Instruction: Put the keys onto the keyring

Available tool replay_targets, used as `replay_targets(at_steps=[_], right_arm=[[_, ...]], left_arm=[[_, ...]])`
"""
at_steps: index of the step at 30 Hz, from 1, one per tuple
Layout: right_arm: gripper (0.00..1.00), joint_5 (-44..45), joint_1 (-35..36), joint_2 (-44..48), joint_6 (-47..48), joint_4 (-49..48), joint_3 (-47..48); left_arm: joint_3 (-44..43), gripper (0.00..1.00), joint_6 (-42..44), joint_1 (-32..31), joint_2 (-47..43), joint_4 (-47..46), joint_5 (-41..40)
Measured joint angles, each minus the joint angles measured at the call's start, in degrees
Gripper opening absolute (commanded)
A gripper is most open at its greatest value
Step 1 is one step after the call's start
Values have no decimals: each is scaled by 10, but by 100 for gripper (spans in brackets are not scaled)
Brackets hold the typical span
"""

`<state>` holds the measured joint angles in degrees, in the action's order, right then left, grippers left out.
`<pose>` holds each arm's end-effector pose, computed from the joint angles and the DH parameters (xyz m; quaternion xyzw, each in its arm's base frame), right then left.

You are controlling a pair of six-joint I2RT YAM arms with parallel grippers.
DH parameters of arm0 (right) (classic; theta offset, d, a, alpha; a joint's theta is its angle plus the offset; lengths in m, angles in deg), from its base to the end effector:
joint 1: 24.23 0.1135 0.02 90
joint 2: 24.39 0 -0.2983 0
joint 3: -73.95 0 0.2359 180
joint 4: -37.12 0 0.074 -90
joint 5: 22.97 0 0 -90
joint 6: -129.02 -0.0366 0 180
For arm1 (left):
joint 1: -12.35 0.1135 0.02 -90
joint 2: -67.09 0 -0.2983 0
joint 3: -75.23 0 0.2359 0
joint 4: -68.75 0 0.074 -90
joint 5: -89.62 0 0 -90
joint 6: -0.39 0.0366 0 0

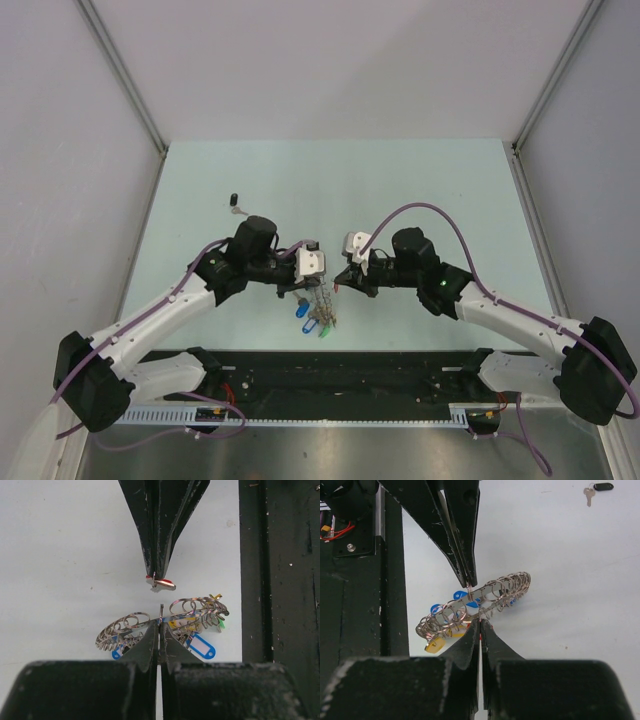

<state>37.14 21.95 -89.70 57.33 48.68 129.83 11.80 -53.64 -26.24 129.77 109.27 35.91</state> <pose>0.1439 0.1763 0.3080 -0.5484 0.5955 0.3381 0.4800 0.1417 -0.1408 0.3154 0.6263 0.6046 -0.2911 0.3968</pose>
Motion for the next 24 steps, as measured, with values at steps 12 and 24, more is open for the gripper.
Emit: replay_targets(at_steps=[12,24], right_arm=[[0,-28,4,-7,10,-15,0],[0,-27,11,-15,21,-12,0]], left_arm=[[0,0,-2,0,0,-5,16],[0,0,-7,0,0,-6,19]])
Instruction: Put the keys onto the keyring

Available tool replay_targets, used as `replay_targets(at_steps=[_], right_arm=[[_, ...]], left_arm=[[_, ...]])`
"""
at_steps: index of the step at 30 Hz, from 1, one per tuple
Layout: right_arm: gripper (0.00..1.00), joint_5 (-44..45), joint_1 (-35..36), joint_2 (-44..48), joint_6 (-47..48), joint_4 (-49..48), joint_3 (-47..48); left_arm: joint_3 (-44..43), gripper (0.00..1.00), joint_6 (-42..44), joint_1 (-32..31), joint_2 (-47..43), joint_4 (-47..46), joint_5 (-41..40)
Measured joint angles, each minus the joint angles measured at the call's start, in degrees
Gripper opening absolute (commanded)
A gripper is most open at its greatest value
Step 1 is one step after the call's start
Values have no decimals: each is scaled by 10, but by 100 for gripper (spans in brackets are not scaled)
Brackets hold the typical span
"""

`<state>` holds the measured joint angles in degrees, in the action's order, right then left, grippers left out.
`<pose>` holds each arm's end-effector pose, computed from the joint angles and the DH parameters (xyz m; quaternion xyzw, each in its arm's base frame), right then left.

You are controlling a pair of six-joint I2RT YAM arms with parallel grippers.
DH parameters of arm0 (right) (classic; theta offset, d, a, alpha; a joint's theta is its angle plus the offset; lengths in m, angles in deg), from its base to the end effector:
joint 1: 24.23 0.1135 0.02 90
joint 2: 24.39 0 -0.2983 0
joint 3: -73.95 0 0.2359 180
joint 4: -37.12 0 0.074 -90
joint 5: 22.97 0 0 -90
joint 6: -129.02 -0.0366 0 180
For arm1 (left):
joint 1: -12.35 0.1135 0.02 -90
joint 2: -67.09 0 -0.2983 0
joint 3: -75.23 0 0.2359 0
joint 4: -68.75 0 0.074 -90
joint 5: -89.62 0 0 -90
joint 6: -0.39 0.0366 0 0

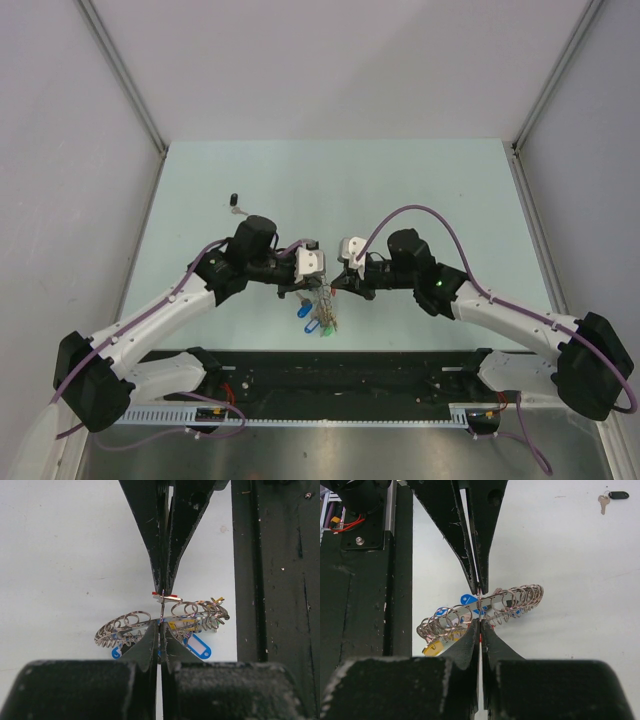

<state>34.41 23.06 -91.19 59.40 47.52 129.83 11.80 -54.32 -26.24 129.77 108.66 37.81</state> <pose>0.1427 0.1837 0.3049 -0.5728 0.5701 0.3515 0.4726 0.1412 -0.1416 0.3167 0.6252 0.5978 -0.3070 0.3970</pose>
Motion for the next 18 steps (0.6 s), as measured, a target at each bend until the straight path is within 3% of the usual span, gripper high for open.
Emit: replay_targets(at_steps=[18], right_arm=[[0,7,6,0,3,7,0]], left_arm=[[0,0,-14,2,10,0,12]])
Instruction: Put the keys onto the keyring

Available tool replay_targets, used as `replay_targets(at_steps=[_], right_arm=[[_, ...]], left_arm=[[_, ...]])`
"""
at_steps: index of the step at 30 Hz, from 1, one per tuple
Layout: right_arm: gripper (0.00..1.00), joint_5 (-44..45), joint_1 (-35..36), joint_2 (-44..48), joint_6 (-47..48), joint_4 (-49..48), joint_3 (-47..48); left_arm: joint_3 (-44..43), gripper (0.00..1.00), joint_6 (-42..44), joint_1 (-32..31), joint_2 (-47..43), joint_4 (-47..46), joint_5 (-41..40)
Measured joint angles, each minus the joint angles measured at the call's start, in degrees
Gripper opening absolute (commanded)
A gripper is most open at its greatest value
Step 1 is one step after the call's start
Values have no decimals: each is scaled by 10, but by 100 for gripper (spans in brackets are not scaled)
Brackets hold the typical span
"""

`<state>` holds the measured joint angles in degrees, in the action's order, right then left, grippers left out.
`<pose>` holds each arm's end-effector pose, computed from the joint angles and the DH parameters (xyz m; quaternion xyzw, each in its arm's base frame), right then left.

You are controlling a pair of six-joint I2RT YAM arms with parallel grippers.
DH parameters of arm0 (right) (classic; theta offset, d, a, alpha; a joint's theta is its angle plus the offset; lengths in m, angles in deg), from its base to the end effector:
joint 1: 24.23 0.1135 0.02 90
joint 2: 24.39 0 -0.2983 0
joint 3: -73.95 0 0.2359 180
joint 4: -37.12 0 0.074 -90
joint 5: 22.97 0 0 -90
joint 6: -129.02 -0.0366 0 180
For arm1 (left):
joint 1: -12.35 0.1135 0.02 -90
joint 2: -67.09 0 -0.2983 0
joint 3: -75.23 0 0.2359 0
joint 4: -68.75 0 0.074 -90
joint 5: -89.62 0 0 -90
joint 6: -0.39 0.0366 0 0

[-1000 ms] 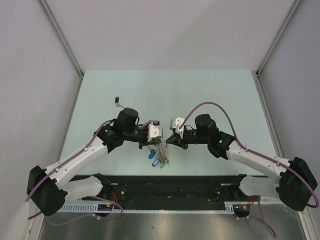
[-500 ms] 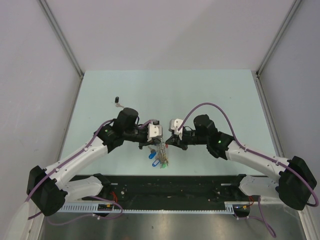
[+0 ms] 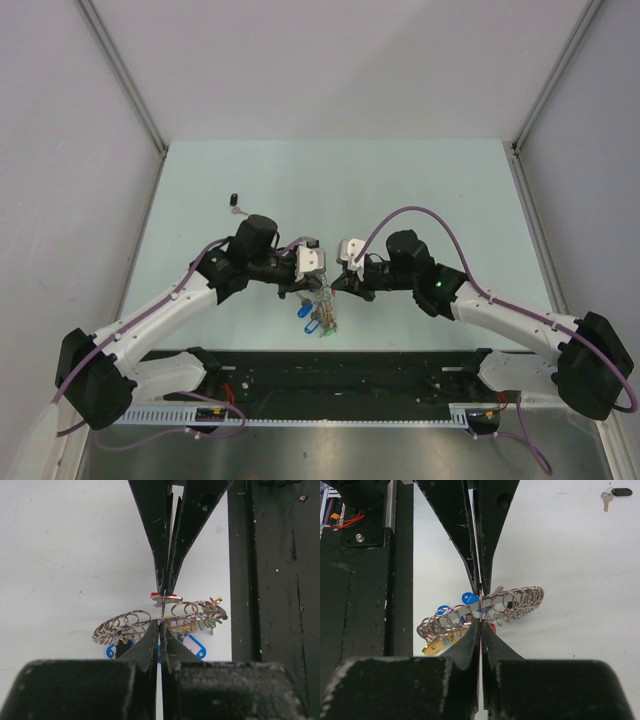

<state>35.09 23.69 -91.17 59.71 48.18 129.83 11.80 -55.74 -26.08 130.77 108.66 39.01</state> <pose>0.1408 0.1848 0.3037 -0.5763 0.5715 0.3483 0.4691 0.1437 -0.1436 0.3139 0.6183 0.6057 -0.3212 0.3842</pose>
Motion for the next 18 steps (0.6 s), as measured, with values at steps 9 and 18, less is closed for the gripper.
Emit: replay_targets(at_steps=[9,18], right_arm=[[0,0,4,0,0,0,0],[0,0,12,-9,-3,-9,0]], left_arm=[[0,0,-12,1,2,-1,1],[0,0,-27,3,9,-6,14]])
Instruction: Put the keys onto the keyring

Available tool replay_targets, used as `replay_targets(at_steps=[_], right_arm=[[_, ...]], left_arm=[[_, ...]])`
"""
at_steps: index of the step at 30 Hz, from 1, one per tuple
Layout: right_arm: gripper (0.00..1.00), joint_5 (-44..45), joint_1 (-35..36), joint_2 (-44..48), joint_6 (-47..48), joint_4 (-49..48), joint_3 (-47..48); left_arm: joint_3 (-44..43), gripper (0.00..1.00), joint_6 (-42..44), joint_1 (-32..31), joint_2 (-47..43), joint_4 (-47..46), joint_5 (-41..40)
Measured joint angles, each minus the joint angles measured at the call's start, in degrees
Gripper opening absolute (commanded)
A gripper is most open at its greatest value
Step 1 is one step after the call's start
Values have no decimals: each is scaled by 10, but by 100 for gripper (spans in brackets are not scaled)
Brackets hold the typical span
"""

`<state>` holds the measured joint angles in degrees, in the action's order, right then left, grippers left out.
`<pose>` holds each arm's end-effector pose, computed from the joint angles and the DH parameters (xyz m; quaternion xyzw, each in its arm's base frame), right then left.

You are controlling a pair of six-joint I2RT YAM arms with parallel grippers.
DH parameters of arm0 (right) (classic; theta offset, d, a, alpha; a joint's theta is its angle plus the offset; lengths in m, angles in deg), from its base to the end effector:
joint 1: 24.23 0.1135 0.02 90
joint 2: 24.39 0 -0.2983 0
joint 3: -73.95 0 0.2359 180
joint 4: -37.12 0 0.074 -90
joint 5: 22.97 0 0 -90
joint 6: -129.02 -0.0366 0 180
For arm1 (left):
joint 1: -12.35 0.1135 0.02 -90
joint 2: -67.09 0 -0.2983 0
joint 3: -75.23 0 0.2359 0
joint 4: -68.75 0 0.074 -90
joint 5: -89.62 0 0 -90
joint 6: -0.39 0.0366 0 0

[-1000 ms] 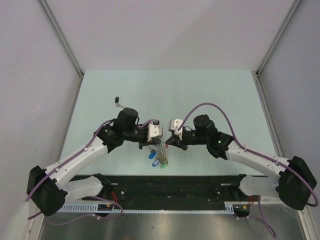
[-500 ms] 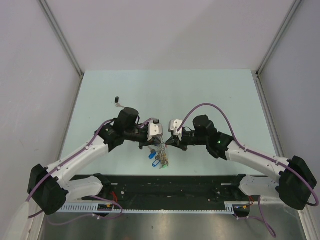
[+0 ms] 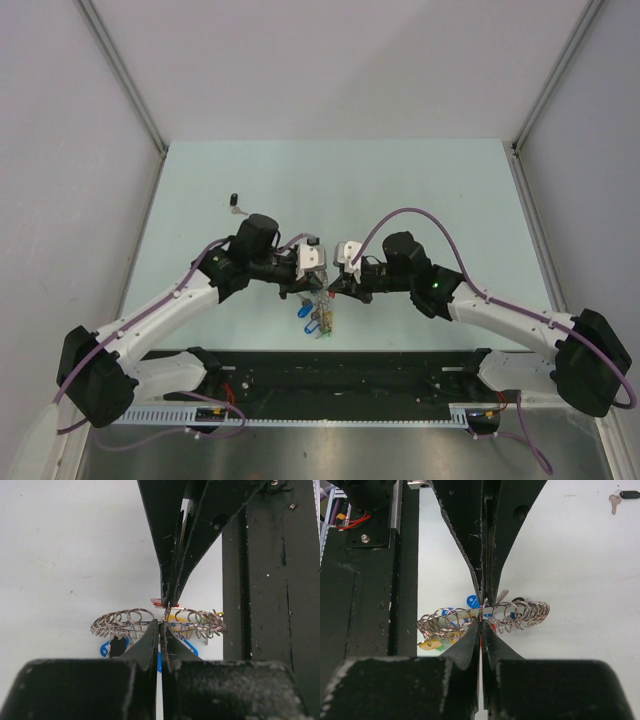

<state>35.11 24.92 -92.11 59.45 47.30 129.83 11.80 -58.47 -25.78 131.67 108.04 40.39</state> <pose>0.1392 0.1906 0.3017 -0.5811 0.5670 0.3542 0.4642 0.1467 -0.1455 0.3122 0.6038 0.6173 -0.3396 0.3729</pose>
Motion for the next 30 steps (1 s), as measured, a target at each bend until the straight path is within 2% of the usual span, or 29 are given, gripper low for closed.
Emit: replay_targets(at_steps=[17,20,21,27,30], right_arm=[[0,31,13,-6,-34,-13,0],[7,32,14,-9,-39,-14,0],[13,35,15,-9,-39,-13,0],[32,48,18,-4,-39,-11,0],[36,58,18,8,-39,-7,0]], left_arm=[[0,0,-13,0,0,-2,-3],[0,0,-13,-1,1,-1,-7],[0,0,-13,-2,2,-1,-9],[0,0,-13,-6,2,-2,-16],[0,0,-14,-10,2,-8,-16]])
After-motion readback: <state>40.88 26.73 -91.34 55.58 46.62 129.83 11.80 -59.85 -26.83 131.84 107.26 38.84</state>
